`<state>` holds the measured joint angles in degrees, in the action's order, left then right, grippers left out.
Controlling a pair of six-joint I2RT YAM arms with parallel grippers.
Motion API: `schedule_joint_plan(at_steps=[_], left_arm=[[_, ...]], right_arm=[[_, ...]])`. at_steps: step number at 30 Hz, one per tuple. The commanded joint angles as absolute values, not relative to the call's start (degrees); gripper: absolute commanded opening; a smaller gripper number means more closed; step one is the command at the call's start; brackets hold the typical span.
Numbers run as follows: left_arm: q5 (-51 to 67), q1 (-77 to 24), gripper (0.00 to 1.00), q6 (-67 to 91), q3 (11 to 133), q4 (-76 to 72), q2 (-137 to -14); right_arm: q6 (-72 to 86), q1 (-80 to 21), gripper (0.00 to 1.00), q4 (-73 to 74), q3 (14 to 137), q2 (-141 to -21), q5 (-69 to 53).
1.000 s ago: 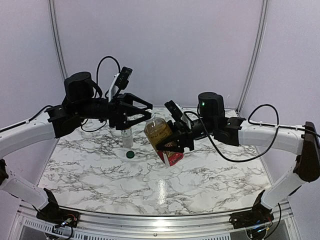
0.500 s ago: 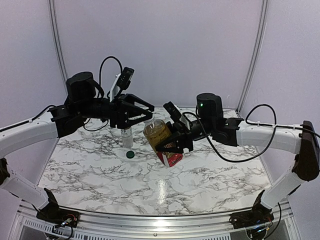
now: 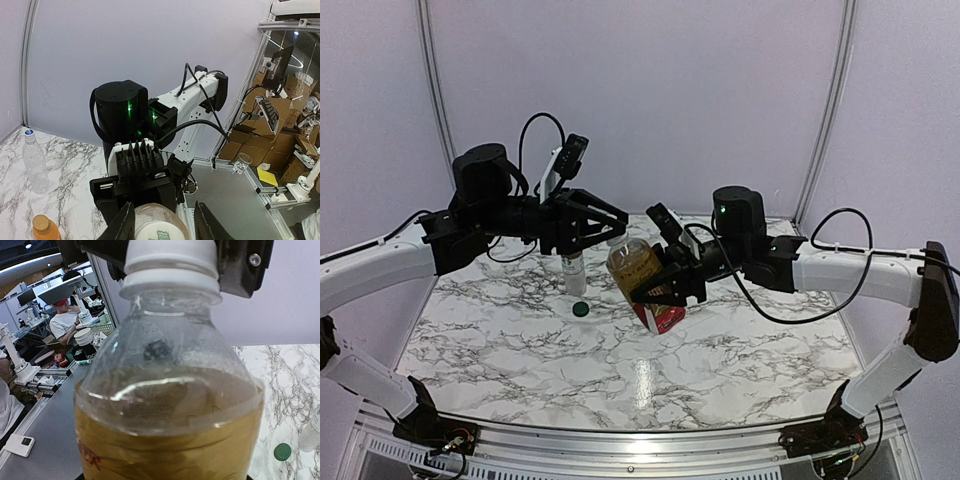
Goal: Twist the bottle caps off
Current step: Unscrew the bottle cap from the plastic bottle.
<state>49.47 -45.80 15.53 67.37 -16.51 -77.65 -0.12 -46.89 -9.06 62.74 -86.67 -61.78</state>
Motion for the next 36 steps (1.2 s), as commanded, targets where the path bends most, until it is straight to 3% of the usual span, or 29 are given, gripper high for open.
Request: schedule_joint_plan(at_steps=[1,11,22,27,36], left_arm=[[49.34,-45.62,0.38,15.81,67.04,-18.98,-78.18],[43.03,-45.75,0.17,18.62,65.79,-18.98,-77.65],[9.33,-50.88,0.1,36.32,64.26,-17.45,-75.88],[1.14,-52.13,0.11,40.45,66.4,-13.12,-76.75],[3.49,-52.16,0.31,38.48,69.1,-11.21,-78.59]], right_arm=[[1.05,-46.32,0.44,-10.72,64.71,-86.22,-60.82],[0.17,-46.05,0.44,-8.3,64.93,-85.25,-53.0],[-4.67,-46.29,0.44,-5.1,63.81,-82.7,-25.58],[-5.57,-46.39,0.45,-6.14,62.77,-82.01,-20.98],[-6.28,-46.49,0.45,-5.98,62.58,-82.64,-25.11]])
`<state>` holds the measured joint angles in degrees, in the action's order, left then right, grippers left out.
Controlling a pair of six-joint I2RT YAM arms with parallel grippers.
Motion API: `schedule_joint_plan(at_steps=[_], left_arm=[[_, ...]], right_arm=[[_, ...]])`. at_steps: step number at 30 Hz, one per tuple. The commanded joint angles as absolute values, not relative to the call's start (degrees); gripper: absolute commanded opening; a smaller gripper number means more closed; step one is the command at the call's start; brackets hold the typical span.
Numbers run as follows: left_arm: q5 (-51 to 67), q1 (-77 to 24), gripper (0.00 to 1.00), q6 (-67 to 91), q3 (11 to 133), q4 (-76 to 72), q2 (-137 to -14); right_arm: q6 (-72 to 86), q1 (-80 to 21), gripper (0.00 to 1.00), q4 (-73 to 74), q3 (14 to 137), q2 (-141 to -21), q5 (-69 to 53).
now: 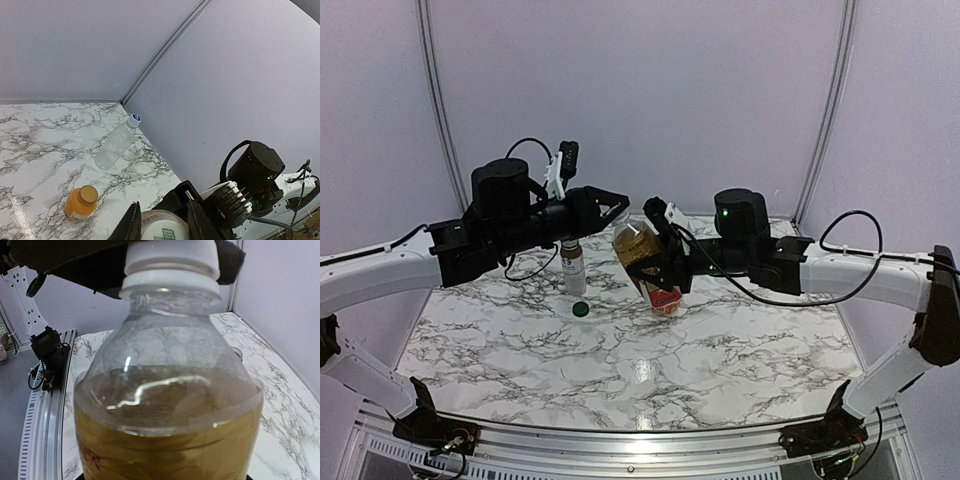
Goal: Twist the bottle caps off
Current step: Unscrew the bottle cap from the plastic bottle.
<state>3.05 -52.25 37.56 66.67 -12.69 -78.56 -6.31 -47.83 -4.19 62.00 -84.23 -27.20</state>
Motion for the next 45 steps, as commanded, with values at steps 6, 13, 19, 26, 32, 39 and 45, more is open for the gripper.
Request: schedule_joint_plan(at_steps=[6,13,19,26,32,39,45], left_arm=[[6.69,-52.17,0.48,35.77,69.19,-11.85,-78.7],[10.01,-51.82,0.7,29.82,65.66,-16.36,-75.11],[19.48,-49.85,0.81,25.04,63.97,-16.65,-73.32],[36.37,-48.15,0.82,16.17,63.52,-16.94,-72.21],[44.41,-47.3,0.75,12.12,65.22,-17.05,-73.79],[48.96,-47.11,0.61,12.03,68.03,-17.3,-77.47],[49.51,-46.99,0.52,12.88,68.88,-18.05,-78.53]], right_arm=[[-6.34,-46.42,0.45,-6.92,62.13,-83.4,-32.99],[-5.5,-45.74,0.45,-8.63,61.17,-83.29,-40.84],[-4.61,-45.46,0.45,-9.19,61.26,-83.43,-47.3],[-2.46,-45.3,0.45,-10.11,62.46,-85.22,-57.19],[-0.45,-45.29,0.45,-12.02,62.67,-86.16,-61.84],[1.89,-45.35,0.45,-13.8,62.67,-86.33,-64.24],[1.93,-45.31,0.45,-13.89,62.34,-86.48,-64.25]])
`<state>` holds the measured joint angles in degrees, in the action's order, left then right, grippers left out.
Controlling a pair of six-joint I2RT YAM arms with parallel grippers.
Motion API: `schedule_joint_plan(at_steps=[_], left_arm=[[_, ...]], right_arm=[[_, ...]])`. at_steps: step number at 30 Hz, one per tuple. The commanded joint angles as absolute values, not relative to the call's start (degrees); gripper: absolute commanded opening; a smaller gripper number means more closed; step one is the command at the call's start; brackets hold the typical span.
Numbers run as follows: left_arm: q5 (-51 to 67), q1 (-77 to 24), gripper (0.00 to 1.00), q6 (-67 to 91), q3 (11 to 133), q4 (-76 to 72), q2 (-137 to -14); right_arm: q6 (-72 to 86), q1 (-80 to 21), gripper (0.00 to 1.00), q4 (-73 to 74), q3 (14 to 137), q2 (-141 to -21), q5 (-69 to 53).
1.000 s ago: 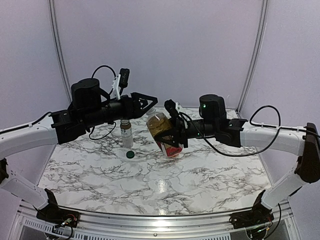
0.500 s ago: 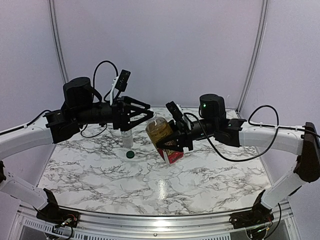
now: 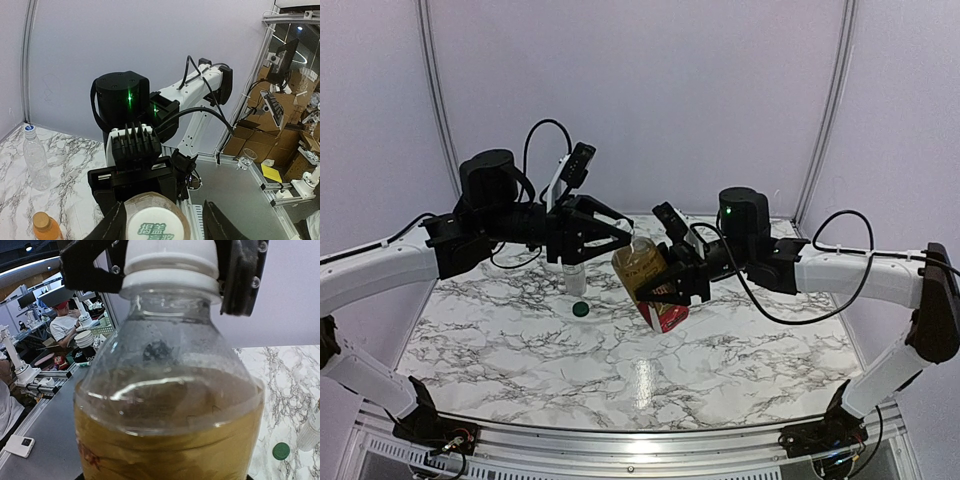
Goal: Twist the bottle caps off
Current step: Unscrew the bottle cap from the plastic bottle.
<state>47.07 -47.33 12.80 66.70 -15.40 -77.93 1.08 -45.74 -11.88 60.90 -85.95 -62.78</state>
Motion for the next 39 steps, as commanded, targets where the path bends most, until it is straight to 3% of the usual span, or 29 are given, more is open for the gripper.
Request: schedule_joint_plan(at_steps=[1,18,26,30,39], left_arm=[[49.53,-46.95,0.51,13.06,68.95,-18.16,-78.57],[49.69,-46.14,0.33,16.34,68.64,-21.3,-79.18],[45.61,-46.14,0.17,17.14,67.17,-21.37,-78.84],[37.64,-46.23,0.1,20.05,66.01,-21.36,-77.88],[8.19,-51.71,0.11,33.46,66.11,-18.19,-76.29]], right_arm=[[1.85,-45.32,0.45,-13.89,62.32,-86.53,-64.25],[1.15,-45.34,0.44,-12.82,62.23,-86.58,-63.4],[0.13,-45.3,0.44,-9.09,63.52,-86.2,-57.53],[-1.91,-45.33,0.44,-5.63,64.51,-85.47,-48.12],[-3.72,-45.72,0.44,-5.83,63.51,-83.26,-27.79]])
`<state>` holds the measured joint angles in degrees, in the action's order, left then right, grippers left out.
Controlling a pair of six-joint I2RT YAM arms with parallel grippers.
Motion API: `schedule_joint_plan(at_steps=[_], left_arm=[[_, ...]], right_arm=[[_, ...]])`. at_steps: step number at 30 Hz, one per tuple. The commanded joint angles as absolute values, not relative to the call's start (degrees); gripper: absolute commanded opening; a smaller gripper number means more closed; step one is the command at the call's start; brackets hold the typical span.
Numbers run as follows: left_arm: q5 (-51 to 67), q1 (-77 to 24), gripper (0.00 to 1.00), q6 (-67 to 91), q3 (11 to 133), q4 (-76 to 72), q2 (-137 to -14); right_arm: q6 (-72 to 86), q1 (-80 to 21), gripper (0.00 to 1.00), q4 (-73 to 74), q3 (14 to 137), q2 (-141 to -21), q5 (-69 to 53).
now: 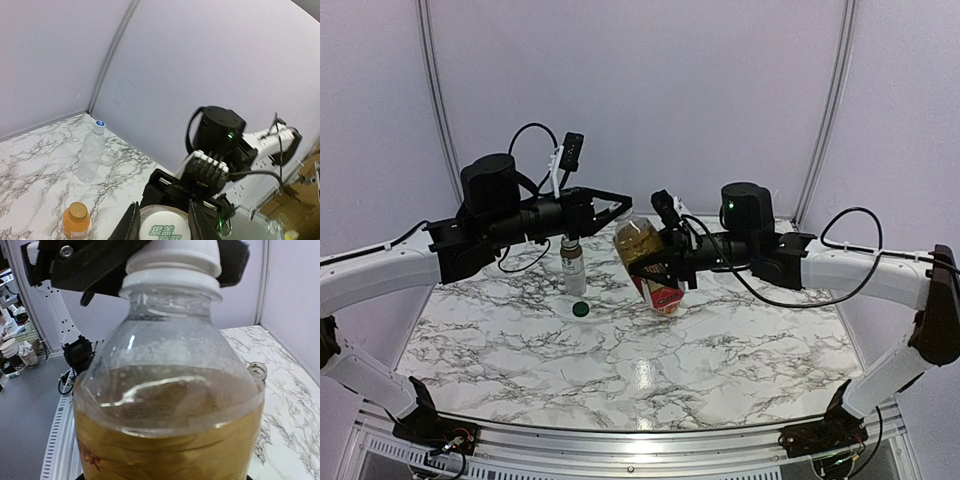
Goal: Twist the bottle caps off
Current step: Unscrew the bottle cap from the plastic bottle.
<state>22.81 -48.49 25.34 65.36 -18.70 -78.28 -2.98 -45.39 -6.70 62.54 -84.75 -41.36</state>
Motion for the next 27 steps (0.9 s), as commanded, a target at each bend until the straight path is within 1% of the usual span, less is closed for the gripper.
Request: schedule_joint_plan(at_steps=[1,5,8,12,14,16,19,27], left_arm=[[5.18,-52.19,0.12,34.69,66.77,-16.81,-76.49],[-1.37,-53.38,0.14,37.2,68.9,-12.77,-77.11],[-3.21,-53.52,0.21,37.43,70.73,-10.33,-77.62],[-1.9,-53.53,0.31,37.01,70.99,-10.52,-78.06],[-1.28,-53.5,0.36,36.37,70.85,-10.74,-78.03],[-0.35,-53.39,0.43,35.26,70.65,-11.12,-77.88],[3.26,-53.2,0.53,33.11,70.66,-11.41,-77.69],[11.24,-51.42,0.71,26.77,70.08,-11.77,-76.03]], right_arm=[[-3.91,-45.88,0.44,-6.06,63.32,-83.05,-26.33],[-5.01,-47.13,0.44,-6.95,62.73,-82.42,-20.67],[-6.01,-48.08,0.44,-7.28,62.41,-82.11,-18.49],[-6.49,-48.35,0.44,-7.59,61.84,-81.99,-19.18],[-6.71,-48.43,0.44,-7.83,61.43,-81.92,-20.72],[-6.77,-48.36,0.44,-8.26,60.83,-81.68,-22.73],[-6.99,-48.14,0.44,-8.69,60.17,-81.25,-26.67],[-5.95,-46.83,0.44,-9.88,59.33,-80.7,-37.68]])
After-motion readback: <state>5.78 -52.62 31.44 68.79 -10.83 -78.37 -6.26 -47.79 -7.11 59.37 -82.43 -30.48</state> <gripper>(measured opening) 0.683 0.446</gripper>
